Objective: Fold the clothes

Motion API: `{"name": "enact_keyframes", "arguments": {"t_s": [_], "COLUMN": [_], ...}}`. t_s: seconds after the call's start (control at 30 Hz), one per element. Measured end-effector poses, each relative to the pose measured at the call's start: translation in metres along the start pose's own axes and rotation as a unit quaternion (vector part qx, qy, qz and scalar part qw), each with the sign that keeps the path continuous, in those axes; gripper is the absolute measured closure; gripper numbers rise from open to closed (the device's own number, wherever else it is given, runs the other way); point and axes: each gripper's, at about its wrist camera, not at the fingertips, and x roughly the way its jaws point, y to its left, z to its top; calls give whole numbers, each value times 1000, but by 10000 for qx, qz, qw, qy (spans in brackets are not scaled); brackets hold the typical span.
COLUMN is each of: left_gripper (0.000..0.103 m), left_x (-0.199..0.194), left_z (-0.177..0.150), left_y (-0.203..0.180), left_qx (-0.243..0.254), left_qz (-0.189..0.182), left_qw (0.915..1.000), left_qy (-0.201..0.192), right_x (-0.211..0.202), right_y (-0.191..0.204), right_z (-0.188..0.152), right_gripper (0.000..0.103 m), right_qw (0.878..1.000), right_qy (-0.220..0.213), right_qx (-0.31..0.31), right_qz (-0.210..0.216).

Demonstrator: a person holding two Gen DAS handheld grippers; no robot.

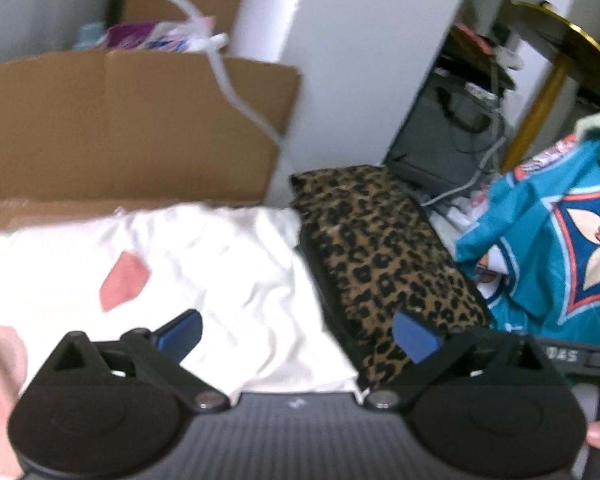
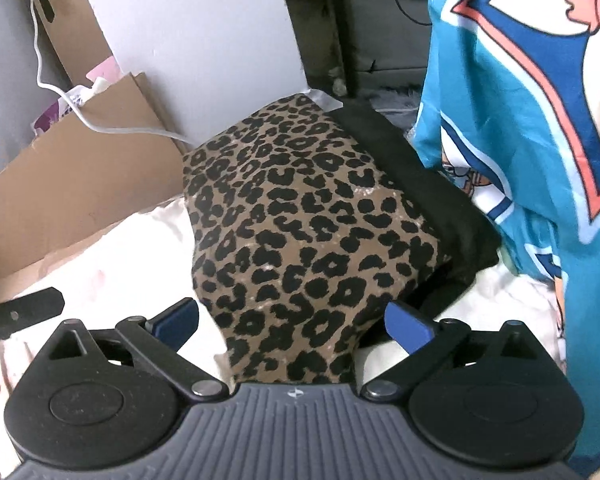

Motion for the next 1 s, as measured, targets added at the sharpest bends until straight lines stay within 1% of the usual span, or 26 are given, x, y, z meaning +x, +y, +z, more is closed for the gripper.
{"name": "enact_keyframes", "arguments": {"t_s": [0.1,0.17,0.27,0.33,0.4,0.47,0.53,0.6,0.77,0.9,1.0], "left_gripper": [1,0,1,1,0,0,1,1,0,0,0], "left_x": [-3,-11,-23,-32,-42,-58,-74,-90,-136,-176,-208], "left_z": [-8,-14,-20,-19,-17,-12,-7,1,20,26,27], "left_y": [8,10,13,17,23,25,28,25,10,11,19], "left_qx": [-249,-315,-303,-439,-635,-740,-1026,-1117,-858,-947,-1082], "left_qz": [61,90,275,460,598,870,949,962,1091,1223,1344], "left_qw": [9991,9981,9964,9945,9922,9892,9853,9842,9870,9861,9838], "left_qy": [347,514,738,827,895,924,983,983,816,601,491], "right_x": [-9,-15,-27,-36,-47,-60,-71,-84,-128,-158,-183], "right_y": [14,23,32,38,44,52,60,68,89,105,117], "right_z": [-2,-3,-3,-3,-1,1,4,7,19,21,19], "right_gripper": [1,1,1,1,1,1,1,1,1,1,1], "right_qw": [9996,9987,9973,9966,9960,9952,9943,9937,9932,9930,9922], "right_qy": [96,221,323,418,419,411,456,524,359,352,322], "right_qx": [-249,-450,-630,-654,-738,-867,-946,-943,-1014,-1021,-1069], "right_qz": [16,122,210,270,266,187,158,297,448,478,556]}}
